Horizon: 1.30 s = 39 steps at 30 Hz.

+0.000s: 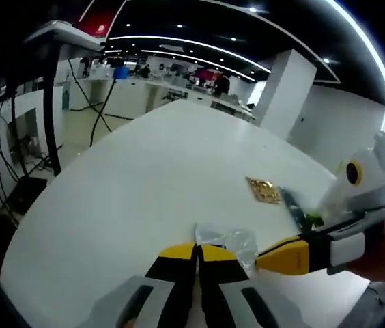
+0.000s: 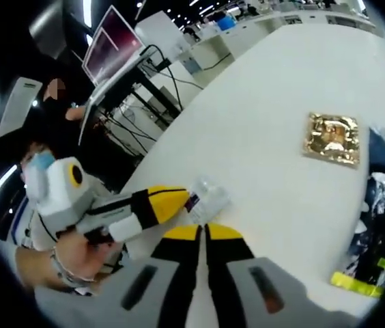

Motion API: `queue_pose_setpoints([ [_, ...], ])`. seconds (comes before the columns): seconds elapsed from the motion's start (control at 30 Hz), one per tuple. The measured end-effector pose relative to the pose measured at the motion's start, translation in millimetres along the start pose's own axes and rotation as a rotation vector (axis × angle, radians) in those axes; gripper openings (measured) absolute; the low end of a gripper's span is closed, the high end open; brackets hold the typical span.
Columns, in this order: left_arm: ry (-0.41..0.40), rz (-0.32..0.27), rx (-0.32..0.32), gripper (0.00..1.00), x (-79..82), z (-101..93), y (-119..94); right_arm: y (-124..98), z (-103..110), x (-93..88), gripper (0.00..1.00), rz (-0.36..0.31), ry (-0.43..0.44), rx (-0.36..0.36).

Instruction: Arrange the skincare products in the storage area until every visible bottle or jar stands upright without overlapping.

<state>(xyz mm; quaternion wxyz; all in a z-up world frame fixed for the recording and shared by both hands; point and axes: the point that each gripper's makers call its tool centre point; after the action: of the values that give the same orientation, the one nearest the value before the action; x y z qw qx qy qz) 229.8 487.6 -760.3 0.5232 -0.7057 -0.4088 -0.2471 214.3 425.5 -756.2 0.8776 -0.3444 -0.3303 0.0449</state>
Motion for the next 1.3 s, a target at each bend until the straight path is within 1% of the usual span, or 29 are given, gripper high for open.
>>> queue_pose_setpoints([
  [0.1,-0.026,-0.029,-0.021,0.01,7.4,-5.3,-4,-3,-2,-0.6,0.04,0.005,-0.041,-0.017],
  [0.17,-0.049,-0.042,-0.043,0.01,12.9,-11.4,-6,-7,-6,1.0,0.05,0.0,-0.084,-0.042],
  [0.27,-0.045,-0.059,-0.061,0.01,19.0,-20.2,-8,-13,-8,3.7,0.05,-0.009,-0.082,-0.049],
  [0.33,-0.052,-0.079,-0.08,0.01,23.9,-26.7,-9,-19,-11,7.8,0.05,-0.029,-0.071,-0.055],
  [0.43,-0.077,-0.083,-0.098,0.01,25.3,-30.7,-10,-25,-13,11.8,0.05,-0.051,-0.059,-0.058],
  [0.53,-0.08,-0.093,-0.107,0.01,28.7,-33.8,-11,-31,-12,16.0,0.05,-0.077,-0.052,-0.051],
  [0.6,-0.091,-0.097,-0.123,0.01,31.1,-39.6,-11,-35,-14,17.6,0.05,-0.084,-0.08,-0.064],
  [0.67,-0.09,-0.096,-0.131,0.01,32.7,-44.9,-10,-39,-16,17.5,0.05,-0.09,-0.085,-0.072],
  [0.77,-0.082,-0.098,-0.158,0.01,37.4,-55.5,-8,-48,-25,21.5,0.05,-0.124,-0.062,-0.085],
  [0.87,-0.055,-0.091,-0.182,0.01,39.8,-64.6,-6,-52,-28,22.8,0.05,-0.135,-0.053,-0.085],
  [0.93,-0.083,-0.065,-0.242,0.01,43.5,-79.2,-2,-61,-38,25.0,0.05,-0.163,-0.026,-0.094],
  [0.97,-0.086,-0.062,-0.282,0.01,47.7,-88.0,-1,-64,-42,25.6,0.05,-0.172,-0.013,-0.103],
  [1.07,-0.067,-0.028,-0.339,0.01,52.6,-105.1,6,-73,-52,27.3,0.06,-0.191,0.003,-0.128],
  [1.17,-0.029,-0.029,-0.346,0.01,56.8,-113.9,12,-79,-57,29.9,0.06,-0.212,0.024,-0.129],
  [1.23,-0.037,-0.019,-0.356,0.01,55.9,-118.1,17,-82,-61,30.6,0.06,-0.217,0.027,-0.14],
  [1.3,-0.065,-0.002,-0.363,0.01,52.1,-120.0,21,-84,-67,30.2,0.06,-0.217,0.031,-0.151],
])
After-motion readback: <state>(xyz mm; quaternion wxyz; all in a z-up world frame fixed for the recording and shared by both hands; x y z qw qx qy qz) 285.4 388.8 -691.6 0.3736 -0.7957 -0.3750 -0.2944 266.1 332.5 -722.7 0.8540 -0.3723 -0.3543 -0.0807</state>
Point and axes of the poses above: the point that each gripper's makers call its tool centre point, and the gripper's own axes: y roughly forward along the fingers, z roughly to its left, x roughly out of its top, and after that the axes turned 1 degree about -z, right-handed
